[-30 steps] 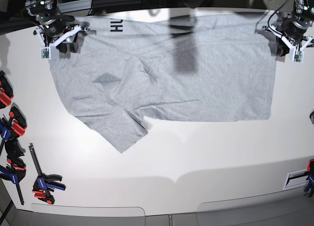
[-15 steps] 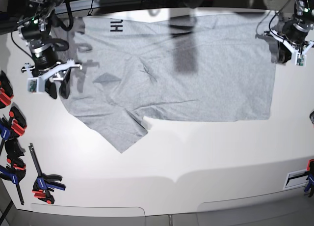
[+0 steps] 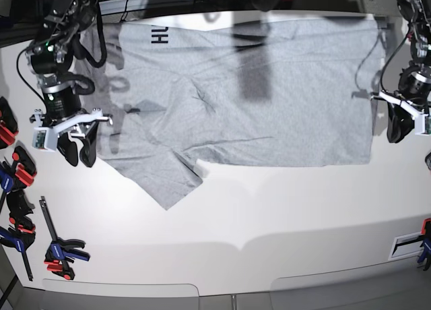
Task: Fold the T-shirt properly
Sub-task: 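Move the right gripper down to the shirt's sleeve and hem corner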
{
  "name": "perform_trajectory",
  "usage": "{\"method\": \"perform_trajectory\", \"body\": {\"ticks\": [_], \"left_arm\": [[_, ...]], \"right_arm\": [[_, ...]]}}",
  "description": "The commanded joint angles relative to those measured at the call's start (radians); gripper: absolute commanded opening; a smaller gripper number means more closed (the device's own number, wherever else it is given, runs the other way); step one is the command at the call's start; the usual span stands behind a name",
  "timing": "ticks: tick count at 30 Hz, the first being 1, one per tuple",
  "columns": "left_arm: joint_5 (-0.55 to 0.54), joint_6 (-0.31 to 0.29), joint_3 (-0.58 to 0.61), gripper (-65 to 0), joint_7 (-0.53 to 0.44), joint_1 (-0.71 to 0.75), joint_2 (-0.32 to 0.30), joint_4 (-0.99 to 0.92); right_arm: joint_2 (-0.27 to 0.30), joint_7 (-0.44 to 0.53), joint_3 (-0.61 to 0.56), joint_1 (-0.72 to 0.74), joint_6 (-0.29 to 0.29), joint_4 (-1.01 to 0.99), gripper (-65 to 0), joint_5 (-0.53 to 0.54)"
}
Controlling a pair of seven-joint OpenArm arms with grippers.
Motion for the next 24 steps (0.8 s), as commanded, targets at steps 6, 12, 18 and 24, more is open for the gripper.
{"method": "perform_trajectory", "body": {"ticks": [6,12,18,24], "left_arm": [[-0.092,-0.001,-0.005,-60.8,-0.047,-0.062,-0.018,-0.21],[-0.146,-0.057,-0.005,-60.8,-0.049,-0.187,-0.016,-0.549],[-0.175,-0.102,-0.005,-60.8,-0.035,-0.338,-0.016,-0.784],[-0.186,-0.102,-0.005,-60.8,-0.037,-0.443,-0.017,-0.882]], "right_arm": [[0.003,0.027,-0.079,0.098,0.0,-0.165,-44.9,-0.001],[0.003,0.038,-0.185,0.251,0.001,-0.45,-44.9,-0.002],[0.003,0.04,-0.283,0.447,0.001,-0.737,-44.9,-0.134],[0.003,0.055,-0.304,0.618,0.0,-0.961,-44.9,-0.163]]}}
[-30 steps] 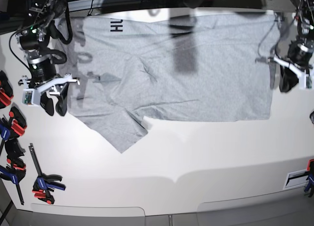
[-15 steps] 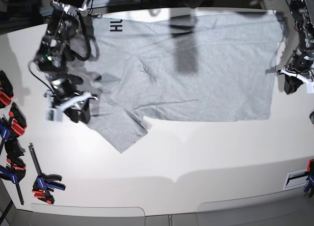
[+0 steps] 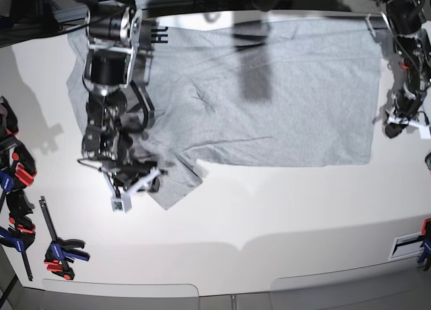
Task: Fold the T-shirt properly
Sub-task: 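Move the right gripper down to the shirt's sleeve and hem corner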
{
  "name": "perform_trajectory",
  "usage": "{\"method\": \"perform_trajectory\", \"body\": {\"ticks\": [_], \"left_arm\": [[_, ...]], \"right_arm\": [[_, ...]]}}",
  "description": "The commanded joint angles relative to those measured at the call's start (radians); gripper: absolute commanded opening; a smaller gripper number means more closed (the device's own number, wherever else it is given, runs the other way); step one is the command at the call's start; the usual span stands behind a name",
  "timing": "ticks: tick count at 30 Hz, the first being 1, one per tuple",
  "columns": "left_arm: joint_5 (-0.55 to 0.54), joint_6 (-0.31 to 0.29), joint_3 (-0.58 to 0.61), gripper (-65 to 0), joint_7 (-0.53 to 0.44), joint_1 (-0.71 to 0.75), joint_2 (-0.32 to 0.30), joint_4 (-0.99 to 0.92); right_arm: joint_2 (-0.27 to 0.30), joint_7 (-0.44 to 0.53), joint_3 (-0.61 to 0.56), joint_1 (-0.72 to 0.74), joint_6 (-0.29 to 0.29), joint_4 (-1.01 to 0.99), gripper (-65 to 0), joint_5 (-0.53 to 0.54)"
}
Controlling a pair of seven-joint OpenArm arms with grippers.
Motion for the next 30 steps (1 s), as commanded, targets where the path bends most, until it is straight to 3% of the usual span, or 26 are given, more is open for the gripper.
{"method": "perform_trajectory", "body": {"ticks": [1,6,11,16,20,26,30], "left_arm": [[-0.028,-0.008,-0.005,-60.8,-0.03,-0.016,-0.023,0.013],[-0.046,-0.008,-0.005,-60.8,-0.124,-0.007,-0.022,0.014],[0.055,-0.008,-0.005,-60.7,-0.124,-0.012,-0.022,0.013],[0.134,0.002,-0.005,-50.6,-0.146,-0.018,-0.023,0.0],[0.149,0.053,-0.005,-50.3,-0.177,-0.045,-0.023,-0.07],[0.145,0.053,-0.005,-50.0,-0.176,-0.142,-0.022,-0.251],[0.13,0.052,-0.005,-37.1,-0.176,-0.191,-0.021,-0.333]], "right_arm": [[0.005,0.027,-0.001,0.05,0.004,-0.002,-44.9,0.014],[0.005,0.025,-0.001,0.078,0.005,-0.035,-44.9,0.014],[0.005,0.01,-0.001,0.077,0.005,-0.035,-44.9,0.014],[0.001,0.011,-0.001,0.078,0.005,-0.035,-44.9,0.015],[-0.001,0.003,-0.001,0.077,0.005,-0.035,-44.9,0.014],[-0.001,-0.005,-0.001,0.077,0.005,-0.035,-44.9,0.014],[-0.001,-0.005,-0.001,0.074,0.005,-0.035,-44.9,0.015]]}}
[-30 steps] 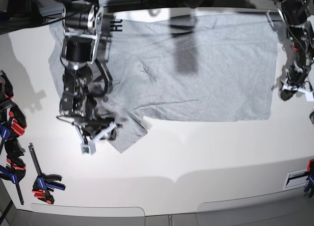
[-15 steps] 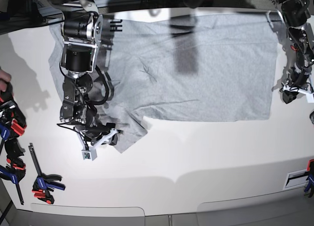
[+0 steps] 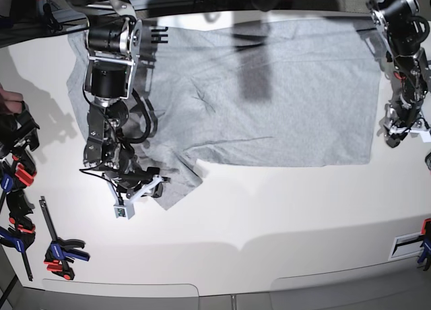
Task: Fold the T-shirt properly
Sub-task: 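Move the right gripper down to the shirt's sleeve and hem corner, then grasp the hem corner with the right gripper and the opposite hem with the left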
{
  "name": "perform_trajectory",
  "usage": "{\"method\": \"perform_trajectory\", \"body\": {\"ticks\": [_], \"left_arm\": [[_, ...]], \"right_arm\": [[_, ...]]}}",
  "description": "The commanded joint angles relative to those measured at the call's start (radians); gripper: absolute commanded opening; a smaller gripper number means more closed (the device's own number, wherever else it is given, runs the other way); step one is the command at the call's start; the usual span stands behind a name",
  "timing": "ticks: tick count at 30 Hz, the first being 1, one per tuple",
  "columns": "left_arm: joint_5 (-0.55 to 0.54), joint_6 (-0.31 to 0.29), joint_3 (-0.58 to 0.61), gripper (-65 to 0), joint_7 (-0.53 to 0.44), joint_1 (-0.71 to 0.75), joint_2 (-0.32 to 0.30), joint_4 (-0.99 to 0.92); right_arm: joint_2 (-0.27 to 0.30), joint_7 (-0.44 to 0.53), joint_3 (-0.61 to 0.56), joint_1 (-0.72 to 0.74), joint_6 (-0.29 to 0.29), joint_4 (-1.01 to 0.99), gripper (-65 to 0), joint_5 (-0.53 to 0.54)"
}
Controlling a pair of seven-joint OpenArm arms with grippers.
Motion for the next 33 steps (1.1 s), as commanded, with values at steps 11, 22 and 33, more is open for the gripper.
{"method": "perform_trajectory", "body": {"ticks": [11,22,33], "left_arm": [[-0.076,0.0,-0.003,-32.6,0.069,-0.021,0.037,0.001],[-0.076,-0.015,0.154,-32.6,0.123,-0.035,0.102,0.002],[-0.076,-0.027,0.196,-37.4,0.186,-0.094,0.094,0.002]], "right_arm": [[-0.007,0.023,-0.001,0.011,0.005,0.017,-44.9,0.014],[-0.011,0.022,-0.001,0.011,0.005,0.017,-44.9,0.014],[-0.011,0.023,-0.001,-0.003,0.005,0.017,-44.9,-0.034]]}}
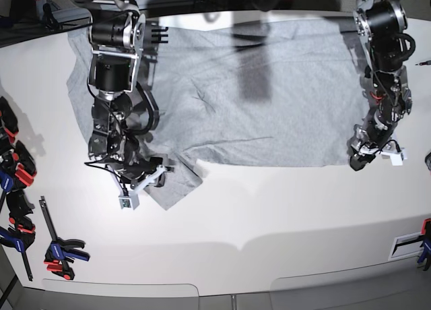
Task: Fold the T-shirt properly
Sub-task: 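Grasp the hem corner with the right gripper and the opposite hem with the left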
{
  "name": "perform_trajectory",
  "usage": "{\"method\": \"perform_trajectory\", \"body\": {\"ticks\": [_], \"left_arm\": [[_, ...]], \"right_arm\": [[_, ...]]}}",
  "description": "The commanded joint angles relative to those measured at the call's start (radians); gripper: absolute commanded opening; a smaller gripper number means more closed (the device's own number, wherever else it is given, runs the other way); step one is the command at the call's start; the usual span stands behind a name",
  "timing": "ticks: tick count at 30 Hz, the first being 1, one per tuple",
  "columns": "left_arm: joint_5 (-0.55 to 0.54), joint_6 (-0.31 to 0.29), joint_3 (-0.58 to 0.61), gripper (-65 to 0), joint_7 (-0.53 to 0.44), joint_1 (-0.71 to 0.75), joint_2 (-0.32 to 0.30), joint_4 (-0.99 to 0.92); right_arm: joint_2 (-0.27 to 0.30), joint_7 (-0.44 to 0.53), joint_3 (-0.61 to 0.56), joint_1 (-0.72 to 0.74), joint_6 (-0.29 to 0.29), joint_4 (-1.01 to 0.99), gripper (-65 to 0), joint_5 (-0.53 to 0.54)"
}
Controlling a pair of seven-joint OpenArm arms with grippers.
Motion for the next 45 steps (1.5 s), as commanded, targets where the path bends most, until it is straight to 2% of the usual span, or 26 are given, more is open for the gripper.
{"method": "perform_trajectory", "body": {"ticks": [1,4,5,7,8,16,19,20,22,25,34,40,43,45], "left_arm": [[0.021,0.007,0.005,-39.4,0.047,-0.005,-0.005,0.0],[0.02,0.007,0.005,-44.7,0.047,-0.001,-0.005,0.0],[0.02,0.007,0.005,-48.4,0.043,0.001,-0.005,0.0],[0.02,0.007,0.005,-62.1,0.028,0.001,-0.006,0.0],[0.021,0.007,0.005,-65.0,0.018,0.002,-0.007,0.0],[0.021,0.007,0.005,-65.0,0.017,0.004,-0.008,0.0],[0.021,0.007,0.005,-65.0,0.019,0.004,-0.008,0.0],[0.021,0.007,0.005,-65.0,0.019,0.004,-0.008,0.0],[0.021,0.007,0.005,-65.0,0.021,0.004,-0.007,0.0],[0.021,0.007,0.005,-65.0,0.021,0.004,-0.008,0.0],[0.021,0.007,0.005,-65.0,0.021,0.004,-0.007,0.0],[0.021,0.007,0.005,-65.0,0.021,0.004,-0.003,0.0],[0.021,0.007,0.005,-65.0,0.021,0.005,0.0,0.0],[0.021,0.007,0.005,-65.0,0.021,0.005,0.0,0.0]], "right_arm": [[0.005,0.023,0.001,0.033,0.005,0.017,-44.9,0.01],[0.005,0.023,0.002,0.032,0.005,0.017,-44.9,0.01],[0.005,0.024,0.003,0.033,0.005,0.017,-44.9,0.01],[0.004,0.029,0.003,0.033,0.004,0.017,-44.9,0.011],[0.004,0.03,0.003,0.033,0.005,0.017,-44.9,0.011],[0.005,0.047,0.003,0.031,0.004,0.017,-44.9,0.008],[0.006,0.077,0.003,0.031,-0.015,0.017,-44.8,-0.071],[0.009,0.082,0.003,0.031,-0.031,0.017,-44.0,-0.093],[0.02,0.083,0.003,0.031,-0.034,0.017,-38.6,-0.122],[0.05,0.089,0.003,0.031,-0.029,0.017,-31.5,-0.123],[0.174,0.085,0.004,0.031,-0.026,0.014,-31.4,-0.108],[0.253,0.013,0.004,0.031,0.074,-0.091,-31.4,0.034],[0.276,0.011,0.003,0.031,0.117,-0.191,-31.4,0.048],[0.28,0.011,0.003,0.031,0.121,-0.246,-31.4,0.043]]}}
